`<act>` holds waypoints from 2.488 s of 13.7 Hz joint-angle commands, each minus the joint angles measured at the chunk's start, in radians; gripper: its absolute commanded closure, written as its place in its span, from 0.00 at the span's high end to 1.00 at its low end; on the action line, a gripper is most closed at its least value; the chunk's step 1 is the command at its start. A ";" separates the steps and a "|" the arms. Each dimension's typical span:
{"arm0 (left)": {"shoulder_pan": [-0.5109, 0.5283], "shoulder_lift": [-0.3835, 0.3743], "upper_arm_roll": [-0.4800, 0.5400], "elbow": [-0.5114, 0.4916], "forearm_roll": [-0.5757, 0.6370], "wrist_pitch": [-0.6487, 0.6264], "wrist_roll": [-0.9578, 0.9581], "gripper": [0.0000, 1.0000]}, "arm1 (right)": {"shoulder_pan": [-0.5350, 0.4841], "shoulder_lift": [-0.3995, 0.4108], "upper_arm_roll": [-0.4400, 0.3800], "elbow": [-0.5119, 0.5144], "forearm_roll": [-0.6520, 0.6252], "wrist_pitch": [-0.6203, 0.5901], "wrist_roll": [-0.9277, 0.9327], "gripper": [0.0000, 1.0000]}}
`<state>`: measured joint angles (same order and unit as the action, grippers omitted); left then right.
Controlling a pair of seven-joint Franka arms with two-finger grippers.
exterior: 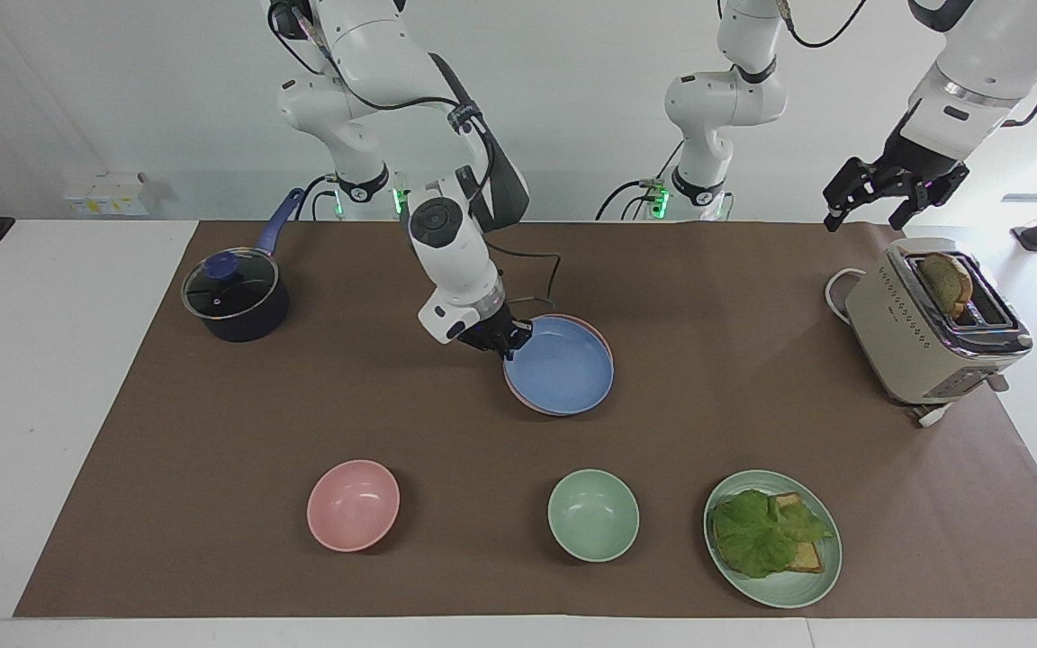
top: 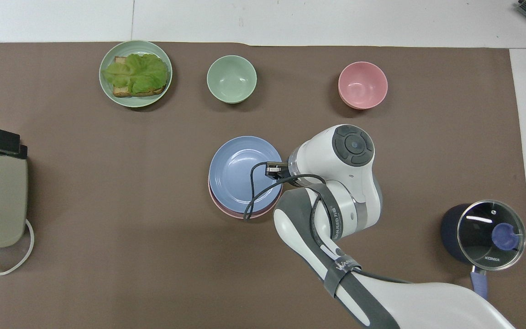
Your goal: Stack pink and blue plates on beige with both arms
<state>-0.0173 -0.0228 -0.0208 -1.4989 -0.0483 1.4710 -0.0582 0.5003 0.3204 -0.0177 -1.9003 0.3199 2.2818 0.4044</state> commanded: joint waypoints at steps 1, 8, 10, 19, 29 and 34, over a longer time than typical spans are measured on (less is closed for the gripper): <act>0.005 -0.009 -0.004 -0.001 0.016 -0.017 0.003 1.00 | 0.000 0.009 0.002 -0.020 0.030 0.034 -0.019 0.00; 0.005 -0.009 -0.004 -0.001 0.016 -0.017 0.003 1.00 | -0.032 -0.047 -0.013 0.010 -0.085 0.016 -0.021 1.00; 0.005 -0.009 -0.004 -0.001 0.016 -0.015 0.003 1.00 | -0.092 -0.098 -0.010 0.013 -0.183 -0.002 -0.022 1.00; 0.005 -0.009 -0.004 -0.001 0.016 -0.017 0.003 1.00 | -0.316 -0.225 -0.011 0.135 -0.335 -0.246 -0.168 1.00; 0.005 -0.008 -0.004 -0.001 0.016 -0.017 0.003 1.00 | -0.437 -0.325 -0.014 0.302 -0.337 -0.603 -0.357 1.00; 0.005 -0.009 -0.004 -0.001 0.016 -0.017 0.003 1.00 | -0.439 -0.409 -0.024 0.308 -0.340 -0.762 -0.403 1.00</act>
<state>-0.0173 -0.0228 -0.0208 -1.4989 -0.0483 1.4704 -0.0582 0.0724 -0.0558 -0.0426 -1.5803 0.0056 1.5572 0.0522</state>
